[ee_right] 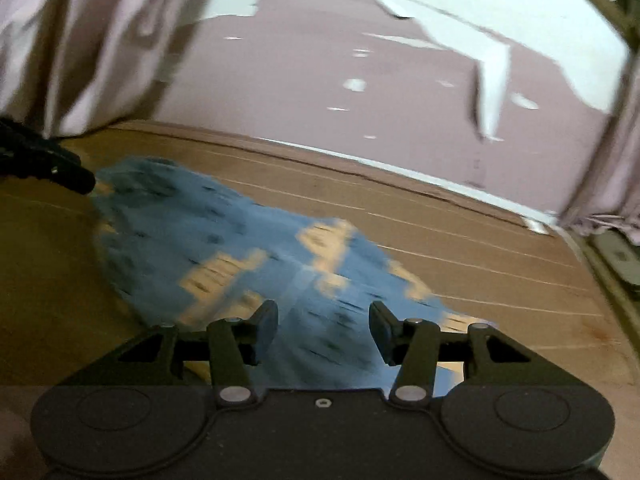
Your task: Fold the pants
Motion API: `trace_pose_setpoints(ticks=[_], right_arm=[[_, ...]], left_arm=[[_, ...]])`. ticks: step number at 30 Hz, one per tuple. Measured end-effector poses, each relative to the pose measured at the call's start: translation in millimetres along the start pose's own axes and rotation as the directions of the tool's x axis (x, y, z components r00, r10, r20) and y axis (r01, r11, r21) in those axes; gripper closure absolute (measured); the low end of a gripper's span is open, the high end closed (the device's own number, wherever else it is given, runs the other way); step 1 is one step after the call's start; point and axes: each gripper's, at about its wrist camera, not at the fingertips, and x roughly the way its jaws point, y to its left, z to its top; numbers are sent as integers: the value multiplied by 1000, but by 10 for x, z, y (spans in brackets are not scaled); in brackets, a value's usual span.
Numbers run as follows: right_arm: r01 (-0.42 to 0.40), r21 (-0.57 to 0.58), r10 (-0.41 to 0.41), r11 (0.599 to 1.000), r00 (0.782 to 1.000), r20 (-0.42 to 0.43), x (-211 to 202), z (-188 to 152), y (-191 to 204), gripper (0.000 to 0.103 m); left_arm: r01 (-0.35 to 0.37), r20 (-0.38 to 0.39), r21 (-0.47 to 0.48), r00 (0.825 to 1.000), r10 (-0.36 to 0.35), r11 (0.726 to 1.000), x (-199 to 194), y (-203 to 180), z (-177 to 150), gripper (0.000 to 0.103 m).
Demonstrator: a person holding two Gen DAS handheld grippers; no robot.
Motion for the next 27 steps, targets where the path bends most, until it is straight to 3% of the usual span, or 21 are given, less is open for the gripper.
trace_pose_setpoints(ticks=[4,8,9,10,11,12,14,16,17,21,25,26,27], right_arm=[[-4,45,5,999,1000,-29,133,24,41,53],[15,89,-8,996,997,-82,202,-42,36,54],[13,96,-5,995,996,-90,203,-73,42,54],[12,101,-3,995,996,-91,221,-80,54,55],[14,101,-5,995,996,-89,226,-87,68,54],[18,98,-9,995,996,-89,228,-88,81,54],[18,96,-9,995,996,-88,223,-95,86,54],[19,95,-11,995,996,-88,232,-92,94,54],[21,95,-13,995,996,-88,234,-92,98,54],[25,97,-17,995,996,-88,237,-93,101,53],[22,109,-12,994,996,-88,234,-103,81,52],[22,112,-12,993,996,-87,236,-106,79,51],[22,117,-12,993,996,-86,239,-110,76,50]], left_arm=[[45,-39,-264,998,-57,963,120,451,-25,43],[70,-41,-277,996,-85,958,264,482,20,45],[83,-47,-275,994,-100,958,310,445,48,51],[92,-58,-266,992,-111,960,341,420,63,56],[90,-72,-247,991,-111,965,372,377,77,75],[68,-84,-221,993,-88,973,414,338,105,81],[30,-80,-130,996,-41,991,417,179,119,82],[36,-54,-17,998,-37,999,380,-10,109,83],[36,-36,61,999,-34,997,355,-132,104,92],[-10,-15,283,1000,15,959,327,-465,40,92],[-131,-16,287,990,142,949,377,-404,2,89],[-145,-23,273,987,158,951,392,-365,14,79],[-148,-31,256,986,162,955,411,-325,18,58]])
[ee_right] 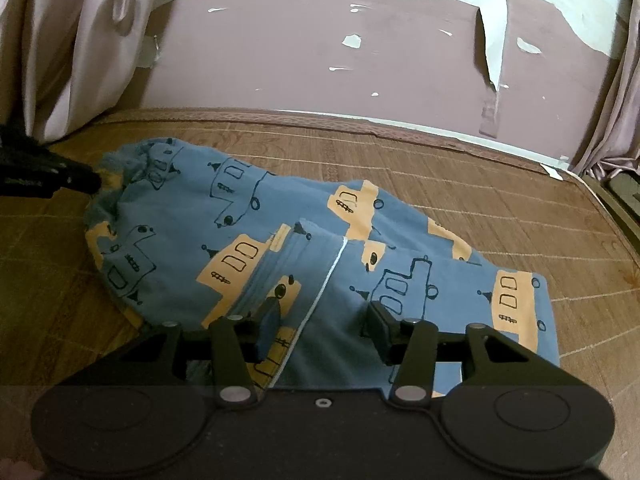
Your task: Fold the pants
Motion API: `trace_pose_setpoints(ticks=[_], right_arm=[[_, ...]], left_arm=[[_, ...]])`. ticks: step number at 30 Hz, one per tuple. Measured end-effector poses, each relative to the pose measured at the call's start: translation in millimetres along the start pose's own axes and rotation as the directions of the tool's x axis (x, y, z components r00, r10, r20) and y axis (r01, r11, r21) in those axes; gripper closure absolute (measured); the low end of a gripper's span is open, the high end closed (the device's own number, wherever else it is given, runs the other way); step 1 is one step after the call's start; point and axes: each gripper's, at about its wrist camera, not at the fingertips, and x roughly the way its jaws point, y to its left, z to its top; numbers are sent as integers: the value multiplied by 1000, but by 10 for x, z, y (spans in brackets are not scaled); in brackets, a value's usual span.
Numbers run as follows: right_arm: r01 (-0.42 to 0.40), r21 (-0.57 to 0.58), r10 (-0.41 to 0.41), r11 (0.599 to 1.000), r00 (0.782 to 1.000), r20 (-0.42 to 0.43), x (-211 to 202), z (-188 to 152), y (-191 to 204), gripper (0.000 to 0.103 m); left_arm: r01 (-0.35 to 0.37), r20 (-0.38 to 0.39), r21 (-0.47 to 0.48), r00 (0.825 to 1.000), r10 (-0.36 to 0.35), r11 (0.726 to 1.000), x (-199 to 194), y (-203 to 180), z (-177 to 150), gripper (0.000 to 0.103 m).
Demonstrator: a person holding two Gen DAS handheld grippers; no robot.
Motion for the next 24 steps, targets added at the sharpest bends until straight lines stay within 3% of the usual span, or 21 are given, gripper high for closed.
trace_pose_setpoints(ticks=[2,5,7,8,12,14,15,18,20,24], right_arm=[[-3,8,3,1000,1000,2,5,-7,-8,50],[-6,10,6,1000,1000,4,5,-15,-19,50],[-9,13,9,1000,1000,4,6,-17,-28,50],[-10,15,10,1000,1000,4,5,-18,-34,50],[-15,26,15,1000,1000,7,6,-25,-41,50],[-19,34,18,999,1000,8,6,-32,-50,50],[-22,38,21,999,1000,8,5,-35,-58,49],[-29,54,29,998,1000,8,7,-44,-76,49],[-33,60,32,998,999,9,6,-50,-89,48],[-36,65,35,997,999,11,8,-53,-98,47]], left_arm=[[-2,-6,-26,1000,2,1000,19,61,-16,41],[62,-53,-99,996,-67,993,107,199,-31,41],[100,-72,-153,991,-112,983,139,251,-49,47],[113,-67,-153,990,-124,982,138,254,-51,58],[153,-86,-210,981,-174,966,160,309,-16,76],[180,-80,-327,973,-217,928,163,460,-23,84],[191,-76,-390,968,-239,901,177,540,-40,94],[197,-65,-531,960,-272,824,243,737,-120,98],[204,-51,-573,958,-283,794,256,790,-177,98],[183,-62,-543,964,-257,819,259,723,-169,98]])
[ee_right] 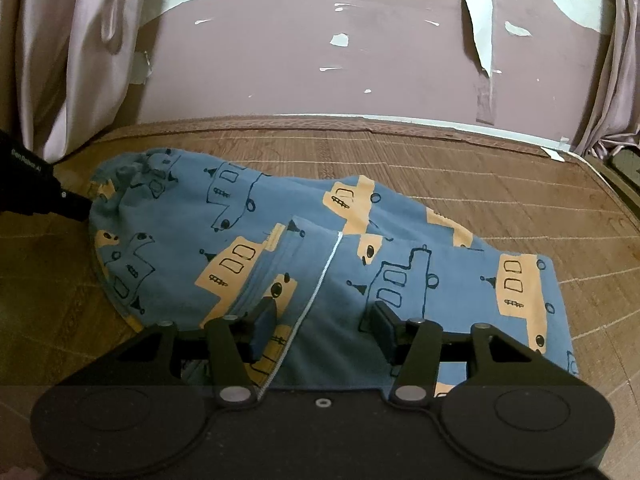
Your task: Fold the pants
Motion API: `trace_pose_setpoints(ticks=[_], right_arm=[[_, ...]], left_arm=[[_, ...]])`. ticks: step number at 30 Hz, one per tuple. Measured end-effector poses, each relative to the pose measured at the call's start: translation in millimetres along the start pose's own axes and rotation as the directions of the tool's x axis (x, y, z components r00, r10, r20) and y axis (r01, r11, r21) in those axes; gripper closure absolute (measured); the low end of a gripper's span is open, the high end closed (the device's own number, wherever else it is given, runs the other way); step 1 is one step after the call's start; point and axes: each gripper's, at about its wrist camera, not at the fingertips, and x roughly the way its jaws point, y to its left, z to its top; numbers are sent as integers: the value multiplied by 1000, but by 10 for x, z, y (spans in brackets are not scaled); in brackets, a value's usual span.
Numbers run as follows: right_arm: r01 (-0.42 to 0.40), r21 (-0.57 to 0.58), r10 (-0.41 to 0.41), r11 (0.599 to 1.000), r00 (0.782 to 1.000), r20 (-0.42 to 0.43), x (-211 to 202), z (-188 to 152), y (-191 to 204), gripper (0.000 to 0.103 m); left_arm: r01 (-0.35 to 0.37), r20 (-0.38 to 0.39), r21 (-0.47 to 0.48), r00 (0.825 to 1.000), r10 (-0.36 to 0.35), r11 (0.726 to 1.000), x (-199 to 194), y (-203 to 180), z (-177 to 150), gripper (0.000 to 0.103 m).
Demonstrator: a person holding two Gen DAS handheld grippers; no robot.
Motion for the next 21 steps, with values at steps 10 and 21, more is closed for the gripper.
trace_pose_setpoints(ticks=[10,21], right_arm=[[-1,10,1,1000,1000,3,2,-7,-10,46],[-2,15,2,1000,1000,3,5,-7,-13,45]], left_arm=[[-23,11,15,1000,22,1000,-41,-49,-18,75],[115,61,-59,992,-111,992,-106,65,-52,12]])
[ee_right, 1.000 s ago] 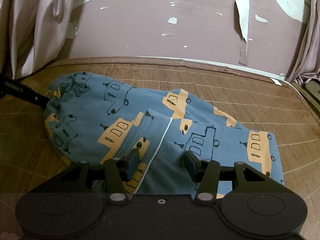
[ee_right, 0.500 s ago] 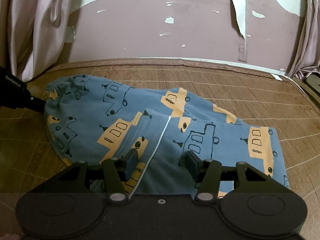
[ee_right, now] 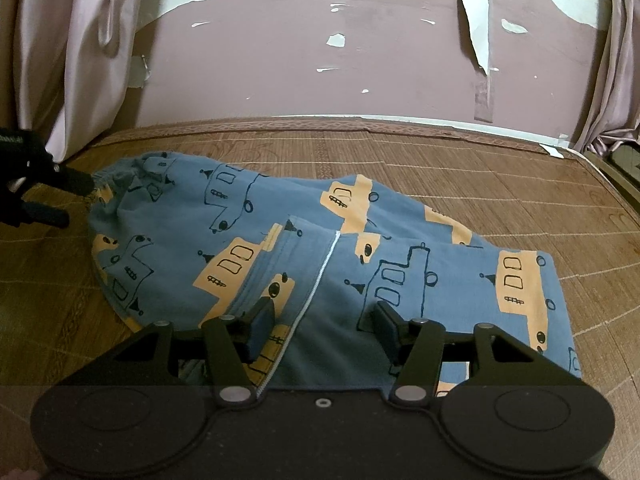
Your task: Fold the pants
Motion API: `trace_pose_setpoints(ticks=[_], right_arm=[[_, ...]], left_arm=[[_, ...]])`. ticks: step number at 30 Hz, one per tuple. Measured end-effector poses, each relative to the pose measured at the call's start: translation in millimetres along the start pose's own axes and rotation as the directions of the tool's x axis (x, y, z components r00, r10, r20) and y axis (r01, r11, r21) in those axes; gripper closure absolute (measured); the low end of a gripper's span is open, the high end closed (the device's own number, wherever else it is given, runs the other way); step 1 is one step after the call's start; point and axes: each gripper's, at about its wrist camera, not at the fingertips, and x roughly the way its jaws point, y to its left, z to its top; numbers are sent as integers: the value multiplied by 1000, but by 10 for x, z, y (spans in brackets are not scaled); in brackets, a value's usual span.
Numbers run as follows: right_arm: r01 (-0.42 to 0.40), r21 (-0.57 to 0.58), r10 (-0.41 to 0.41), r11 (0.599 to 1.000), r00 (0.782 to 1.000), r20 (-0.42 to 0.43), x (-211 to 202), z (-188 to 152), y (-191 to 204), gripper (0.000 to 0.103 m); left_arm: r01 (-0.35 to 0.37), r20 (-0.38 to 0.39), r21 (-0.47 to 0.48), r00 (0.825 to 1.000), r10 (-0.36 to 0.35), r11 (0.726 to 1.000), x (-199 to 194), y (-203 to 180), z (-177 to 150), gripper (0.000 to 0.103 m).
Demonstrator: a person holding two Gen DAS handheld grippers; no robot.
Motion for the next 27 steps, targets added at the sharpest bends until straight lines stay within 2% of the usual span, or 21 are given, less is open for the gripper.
trace_pose_setpoints(ticks=[1,2,3,4,6,9,12,16,19,21,27], right_arm=[[0,1,0,1000,1000,0,-1,0,0,45],[0,0,0,1000,1000,0,-3,-1,-3,45],[0,-2,0,1000,1000,-1,-3,2,-1,45],[0,-4,0,1000,1000,-1,-5,0,-5,45],[1,-6,-1,1000,1000,-2,0,-1,0,45],[2,-4,-2,1000,1000,-2,2,-1,3,45],[2,-7,-2,1000,1000,-2,5,1,6,45],[12,-7,-12,1000,1000,-3,19,8,16,40],[-6,25,6,1000,1000,6,-10,29,-29,39],[-22,31,20,999,999,41,-73,56,-64,38],[-76,-19,77,997,995,62,-232,151,-234,35]], left_arm=[[-6,11,-7,1000,6,1000,2,7,1,14],[-29,22,-1,999,29,1000,11,-7,5,21],[-56,23,17,998,56,998,32,-39,11,33],[-95,17,48,995,94,994,70,-90,21,41],[-118,-6,79,993,119,990,141,-167,29,65],[-152,-23,111,988,156,982,216,-283,28,78],[-191,-19,125,981,195,974,218,-364,38,85],[-210,-10,107,977,213,972,179,-455,56,88],[-154,4,67,988,154,986,96,-471,105,88],[-111,23,47,994,110,993,25,-498,140,88],[-78,50,80,996,74,994,-93,-702,212,89]])
